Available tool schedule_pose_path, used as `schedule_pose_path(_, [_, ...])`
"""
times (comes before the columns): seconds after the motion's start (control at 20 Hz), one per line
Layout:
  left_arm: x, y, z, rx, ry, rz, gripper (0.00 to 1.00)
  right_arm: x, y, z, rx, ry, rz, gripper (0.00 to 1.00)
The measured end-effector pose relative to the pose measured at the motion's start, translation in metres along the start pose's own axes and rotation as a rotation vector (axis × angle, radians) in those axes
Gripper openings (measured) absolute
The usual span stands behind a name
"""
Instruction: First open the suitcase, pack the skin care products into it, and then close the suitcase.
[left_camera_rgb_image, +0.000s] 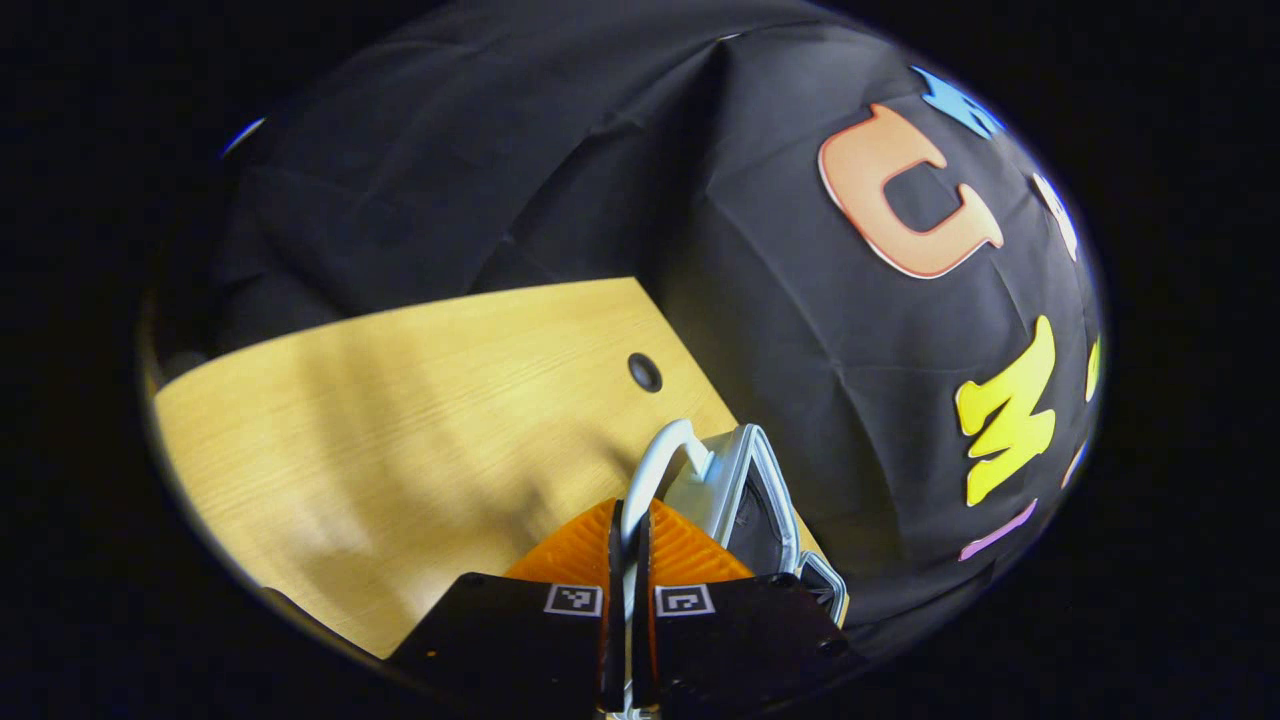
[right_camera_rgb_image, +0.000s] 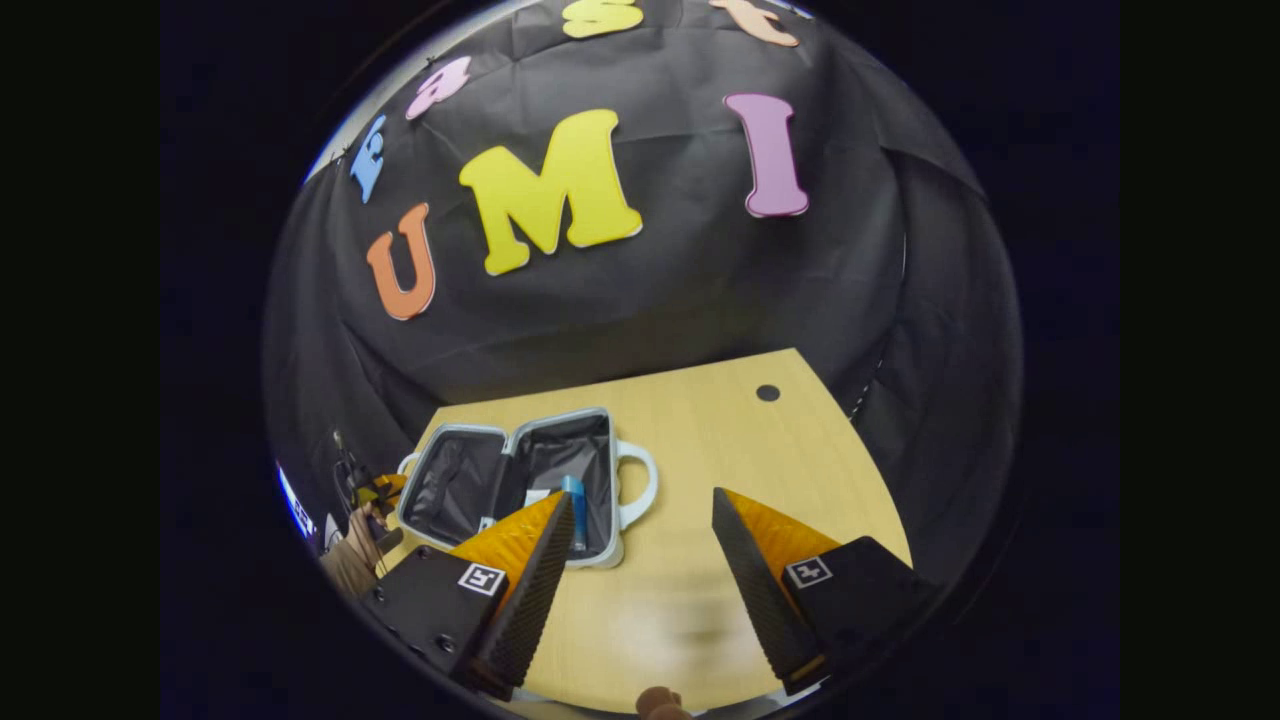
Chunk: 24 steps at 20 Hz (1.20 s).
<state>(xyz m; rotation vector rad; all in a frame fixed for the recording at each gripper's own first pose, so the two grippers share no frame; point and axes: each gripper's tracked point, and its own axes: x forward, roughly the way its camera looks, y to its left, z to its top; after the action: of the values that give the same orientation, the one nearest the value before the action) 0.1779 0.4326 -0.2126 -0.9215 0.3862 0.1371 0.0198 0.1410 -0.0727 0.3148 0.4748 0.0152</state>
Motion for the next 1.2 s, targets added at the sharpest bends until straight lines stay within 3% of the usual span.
schedule_pose_path(0.2, [-0.031, -0.066, 0.020, 0.252, -0.089, 0.001, 0.05, -0.017, -0.020, 0.035, -0.034, -0.108, -0.027, 0.83])
schedule_pose_path(0.3, [-0.048, -0.106, 0.023, 0.395, -0.141, 0.001, 0.05, -0.028, -0.037, 0.053, -0.071, -0.179, -0.071, 0.79])
schedule_pose_path(0.35, [-0.057, -0.126, 0.021, 0.454, -0.173, 0.002, 0.05, -0.034, -0.041, 0.060, -0.083, -0.212, -0.082, 0.83])
schedule_pose_path(0.6, [-0.093, -0.220, -0.012, 0.676, -0.292, -0.010, 0.05, -0.048, -0.061, 0.066, -0.122, -0.252, -0.077, 0.83])
schedule_pose_path(0.8, [-0.106, -0.293, -0.082, 0.911, -0.330, -0.064, 0.05, -0.057, -0.085, 0.077, -0.143, -0.295, -0.116, 0.83])
schedule_pose_path(0.85, [-0.102, -0.315, -0.109, 0.962, -0.320, -0.097, 0.05, -0.059, -0.090, 0.077, -0.134, -0.299, -0.119, 0.79])
schedule_pose_path(0.95, [-0.097, -0.344, -0.156, 1.056, -0.301, -0.131, 0.05, -0.058, -0.097, 0.078, -0.131, -0.294, -0.111, 0.83])
schedule_pose_path(1.2, [-0.055, -0.357, -0.282, 1.160, -0.130, -0.158, 0.05, -0.064, -0.145, 0.076, -0.138, -0.282, -0.142, 0.83])
